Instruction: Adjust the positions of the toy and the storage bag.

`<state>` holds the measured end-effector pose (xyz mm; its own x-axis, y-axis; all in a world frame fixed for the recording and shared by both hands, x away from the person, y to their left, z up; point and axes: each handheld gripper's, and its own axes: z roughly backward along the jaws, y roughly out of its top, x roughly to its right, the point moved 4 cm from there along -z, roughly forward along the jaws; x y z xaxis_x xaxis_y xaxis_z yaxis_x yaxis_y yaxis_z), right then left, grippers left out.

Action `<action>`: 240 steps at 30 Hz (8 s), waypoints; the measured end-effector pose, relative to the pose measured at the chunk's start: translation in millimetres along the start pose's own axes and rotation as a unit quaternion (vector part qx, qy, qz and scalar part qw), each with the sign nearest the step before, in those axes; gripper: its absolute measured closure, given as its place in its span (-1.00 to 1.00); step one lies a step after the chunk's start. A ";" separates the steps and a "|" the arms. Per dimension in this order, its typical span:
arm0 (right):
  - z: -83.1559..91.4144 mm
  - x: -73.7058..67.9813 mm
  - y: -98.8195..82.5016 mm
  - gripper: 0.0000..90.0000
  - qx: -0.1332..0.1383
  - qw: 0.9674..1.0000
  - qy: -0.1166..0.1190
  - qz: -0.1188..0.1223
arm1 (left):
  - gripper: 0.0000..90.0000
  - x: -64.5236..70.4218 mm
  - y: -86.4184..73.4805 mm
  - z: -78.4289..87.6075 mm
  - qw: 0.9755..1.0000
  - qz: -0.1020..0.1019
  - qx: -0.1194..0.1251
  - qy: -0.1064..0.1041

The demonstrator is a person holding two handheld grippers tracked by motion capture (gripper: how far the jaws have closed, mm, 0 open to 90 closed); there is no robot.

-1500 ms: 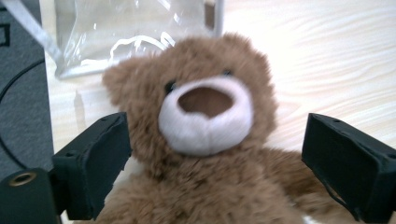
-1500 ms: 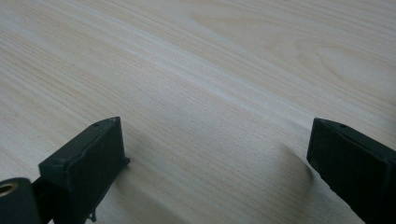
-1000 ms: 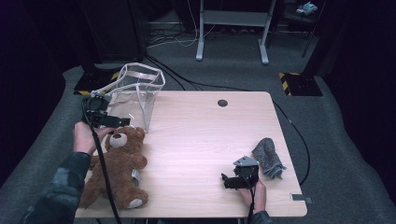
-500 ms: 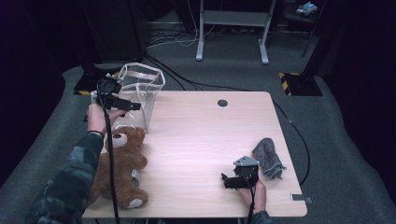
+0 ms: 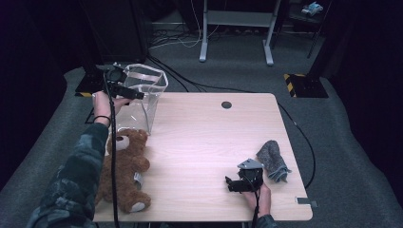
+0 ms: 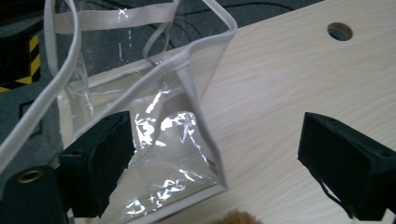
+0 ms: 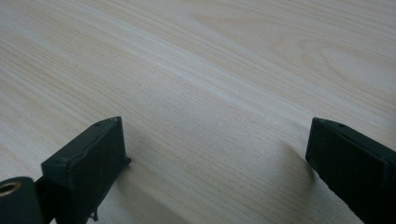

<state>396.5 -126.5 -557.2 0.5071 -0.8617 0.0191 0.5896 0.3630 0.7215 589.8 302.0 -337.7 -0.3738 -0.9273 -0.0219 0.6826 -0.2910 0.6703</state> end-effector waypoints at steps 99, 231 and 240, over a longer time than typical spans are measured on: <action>-0.5 1.1 0.5 -0.89 0.006 1.000 -0.001 0.009 | 0.92 26.7 6.8 -48.5 0.994 -0.065 -0.018 -0.083; 10.0 2.2 74.0 -0.76 0.012 0.999 0.034 -0.016 | 0.77 172.3 3.5 -42.4 0.974 -0.018 -0.015 -0.223; 20.9 8.2 130.3 -0.72 0.035 0.997 0.059 -0.026 | -0.31 160.5 1.8 -27.9 0.985 -0.019 0.010 -0.170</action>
<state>464.4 -93.7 -448.5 0.5496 -0.8297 -0.0975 0.5733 0.2897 0.7665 548.6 146.1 -360.7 -0.5901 -0.7819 0.2011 0.6533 -0.3162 0.6879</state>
